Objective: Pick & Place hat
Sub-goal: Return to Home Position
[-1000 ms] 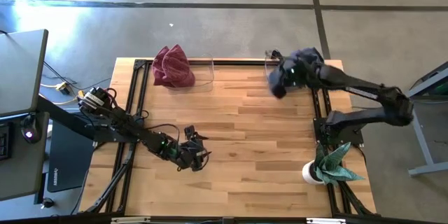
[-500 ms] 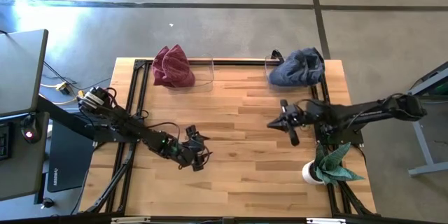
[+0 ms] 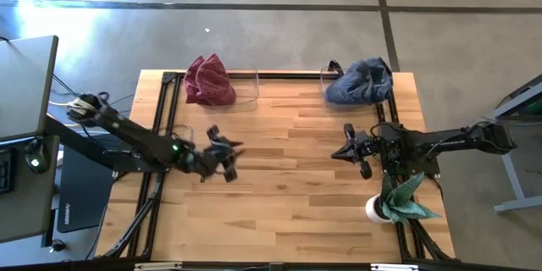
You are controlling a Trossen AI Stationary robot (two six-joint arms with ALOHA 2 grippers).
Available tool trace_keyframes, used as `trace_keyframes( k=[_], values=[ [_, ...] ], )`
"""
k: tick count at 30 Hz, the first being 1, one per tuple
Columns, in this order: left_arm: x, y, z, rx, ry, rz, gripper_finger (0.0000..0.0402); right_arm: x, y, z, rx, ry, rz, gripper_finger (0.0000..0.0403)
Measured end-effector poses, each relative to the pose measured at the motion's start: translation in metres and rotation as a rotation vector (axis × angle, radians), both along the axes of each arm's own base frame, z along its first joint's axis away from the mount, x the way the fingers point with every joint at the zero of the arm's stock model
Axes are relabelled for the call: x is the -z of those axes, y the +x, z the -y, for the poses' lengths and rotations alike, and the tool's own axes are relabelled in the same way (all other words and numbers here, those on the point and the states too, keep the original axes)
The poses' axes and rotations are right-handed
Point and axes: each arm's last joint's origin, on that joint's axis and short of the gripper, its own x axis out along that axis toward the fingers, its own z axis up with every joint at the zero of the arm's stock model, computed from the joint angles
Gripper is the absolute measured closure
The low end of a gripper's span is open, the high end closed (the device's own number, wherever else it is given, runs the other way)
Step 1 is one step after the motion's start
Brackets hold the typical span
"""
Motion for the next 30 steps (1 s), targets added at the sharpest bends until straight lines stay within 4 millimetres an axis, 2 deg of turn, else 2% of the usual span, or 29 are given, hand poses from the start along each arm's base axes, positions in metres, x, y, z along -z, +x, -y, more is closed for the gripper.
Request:
trace_keyframes(
  k=[5,10,12,15,20,23,30],
  values=[
    [-0.029,-0.030,-0.026,-0.024,0.016,0.004,0.0384,0.001,-0.009,0.005,0.050,-0.020,-0.023,0.0402],
    [-0.045,-0.064,-0.043,-0.027,0.020,0.019,0.0388,-0.005,-0.014,0.005,0.059,-0.037,0.043,0.0402],
    [-0.038,-0.078,-0.047,-0.024,0.023,0.038,0.0395,-0.007,-0.015,0.005,0.059,-0.039,0.061,0.0401],
    [-0.018,-0.100,-0.057,-0.039,0.010,0.087,0.0399,-0.008,-0.016,0.005,0.051,-0.036,0.071,0.0402],
    [0.002,-0.125,-0.076,0.017,-0.069,0.282,0.0401,-0.008,-0.016,0.005,0.042,-0.017,0.068,0.0402],
    [0.005,-0.138,-0.086,0.048,-0.072,0.361,0.0401,-0.008,-0.016,0.005,0.044,-0.017,0.069,0.0401],
    [0.033,-0.152,-0.097,0.054,-0.048,0.350,0.0401,-0.009,-0.016,0.005,0.050,-0.013,0.071,0.0401]
  ],
)
